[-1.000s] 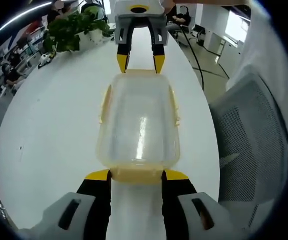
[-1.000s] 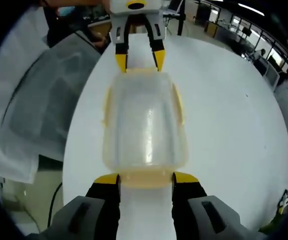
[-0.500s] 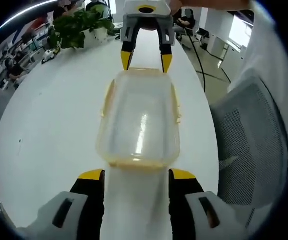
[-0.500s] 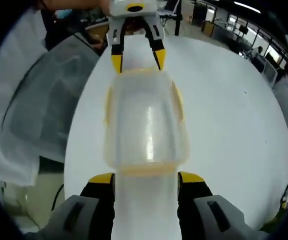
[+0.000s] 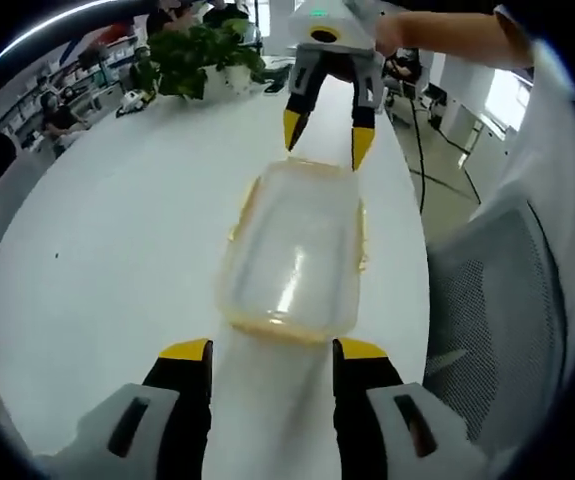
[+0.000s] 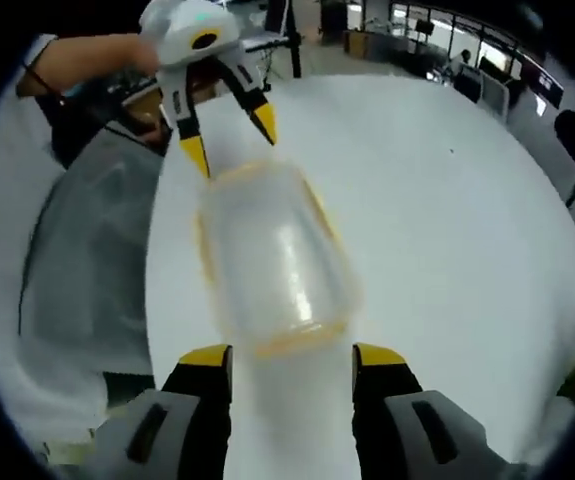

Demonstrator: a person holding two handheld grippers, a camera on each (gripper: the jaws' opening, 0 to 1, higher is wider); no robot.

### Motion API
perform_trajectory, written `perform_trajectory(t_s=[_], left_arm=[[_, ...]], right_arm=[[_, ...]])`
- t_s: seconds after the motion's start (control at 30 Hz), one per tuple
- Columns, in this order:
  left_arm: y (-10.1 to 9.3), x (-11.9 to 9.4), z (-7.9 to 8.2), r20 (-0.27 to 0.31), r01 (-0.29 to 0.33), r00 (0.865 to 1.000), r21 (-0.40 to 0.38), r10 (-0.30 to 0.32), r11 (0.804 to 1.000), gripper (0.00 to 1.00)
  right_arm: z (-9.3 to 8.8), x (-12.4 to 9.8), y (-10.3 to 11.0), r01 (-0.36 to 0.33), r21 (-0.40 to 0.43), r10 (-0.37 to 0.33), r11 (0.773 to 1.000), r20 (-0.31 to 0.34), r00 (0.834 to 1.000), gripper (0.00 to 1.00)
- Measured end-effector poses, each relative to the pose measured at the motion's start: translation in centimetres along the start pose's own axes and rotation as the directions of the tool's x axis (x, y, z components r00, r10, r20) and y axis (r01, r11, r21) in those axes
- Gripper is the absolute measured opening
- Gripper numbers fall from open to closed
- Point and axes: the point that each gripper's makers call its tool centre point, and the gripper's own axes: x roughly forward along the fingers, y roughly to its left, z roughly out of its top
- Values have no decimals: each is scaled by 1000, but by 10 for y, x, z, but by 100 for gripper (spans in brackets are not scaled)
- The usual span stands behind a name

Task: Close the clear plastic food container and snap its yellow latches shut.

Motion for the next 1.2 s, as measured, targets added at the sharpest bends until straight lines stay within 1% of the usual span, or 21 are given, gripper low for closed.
perform_trajectory(t_s=[0.1,0.17,0.27,0.33,0.47,0.5,0.53,0.57,0.6,0.7,0.77,0.8,0.83,0.87,0.9,0.93,0.97,1.03,1.1,1.13,1.2], left_arm=[[1,-3,4,24,-20,999,-58,21,998,48],[-1,-2,9,48,-13,999,-102,18,995,49],[3,0,6,27,-45,998,-122,49,991,49],[2,2,7,34,-46,998,-194,53,980,48],[3,3,9,34,-67,997,-214,76,975,48],[6,3,8,32,-91,994,-235,101,968,49],[7,4,11,50,-98,992,-257,114,961,49],[7,5,15,76,-91,990,-297,118,951,49],[6,6,15,82,-84,989,-351,120,933,49],[5,9,14,71,-95,989,-354,128,930,49],[6,9,13,60,-109,988,-381,142,918,48],[8,8,11,51,-122,986,-412,157,903,48],[7,9,11,54,-116,987,-416,152,902,47],[8,9,11,60,-118,985,-433,159,894,47],[9,9,8,51,-129,984,-458,171,879,47],[9,10,7,50,-130,984,-463,172,877,47],[9,10,7,52,-128,984,-466,172,876,47],[9,10,6,43,-140,981,-507,187,851,46],[8,11,6,48,-139,980,-541,195,829,46],[6,11,6,47,-131,980,-581,194,803,46],[5,12,7,54,-122,979,-609,195,784,46]], right_arm=[[3,-1,-2,28,47,-28,999,3,1000,47],[6,0,-4,44,118,-46,992,18,999,49],[7,0,-5,59,173,-63,983,14,998,48],[5,2,-4,59,220,-62,974,9,998,48],[5,2,-8,89,271,-94,959,5,996,46],[7,2,-9,94,276,-102,957,13,995,46],[8,2,-8,92,288,-102,953,18,995,45],[9,1,-9,101,301,-112,948,20,993,45],[10,2,-9,103,307,-116,946,24,993,44],[12,5,-7,106,323,-121,941,29,992,44],[11,7,-8,114,335,-130,935,27,991,44],[11,7,-9,119,347,-137,930,27,990,44],[10,8,-9,124,356,-142,926,25,990,44],[10,8,-12,139,360,-158,922,24,987,44],[10,7,-13,146,373,-169,916,28,985,44],[12,7,-14,144,401,-174,905,40,984,44],[11,7,-14,142,411,-174,901,40,984,44],[11,7,-17,155,424,-189,892,39,981,44],[10,9,-16,153,459,-190,875,36,981,44],[10,10,-16,151,464,-190,873,36,981,45],[7,12,-14,145,495,-182,857,27,983,44]])
